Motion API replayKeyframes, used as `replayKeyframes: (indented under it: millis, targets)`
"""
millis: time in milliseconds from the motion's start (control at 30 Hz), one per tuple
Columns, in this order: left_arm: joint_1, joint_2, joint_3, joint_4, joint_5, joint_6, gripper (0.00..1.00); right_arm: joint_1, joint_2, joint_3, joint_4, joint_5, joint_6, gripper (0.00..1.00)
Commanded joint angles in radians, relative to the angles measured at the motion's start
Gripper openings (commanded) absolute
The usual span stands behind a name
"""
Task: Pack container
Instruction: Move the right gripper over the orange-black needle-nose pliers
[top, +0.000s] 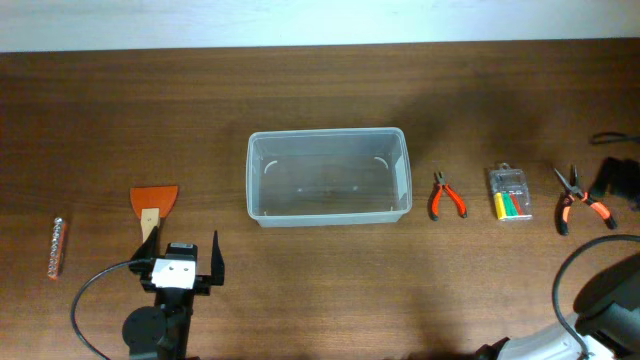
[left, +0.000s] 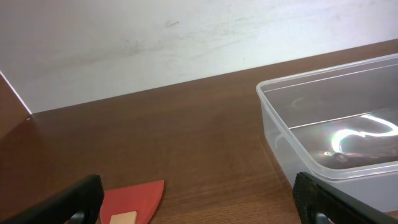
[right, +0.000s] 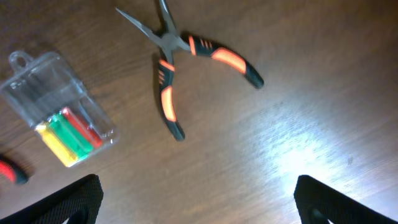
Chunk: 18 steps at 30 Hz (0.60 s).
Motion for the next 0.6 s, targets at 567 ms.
replayKeyframes:
  millis: [567]
  targets:
    - [0.006, -0.009, -0.007, 0.003, -0.007, -0.012, 0.99, 0.105, 0.163, 0.016, 0.043, -0.057, -0.01, 0.99]
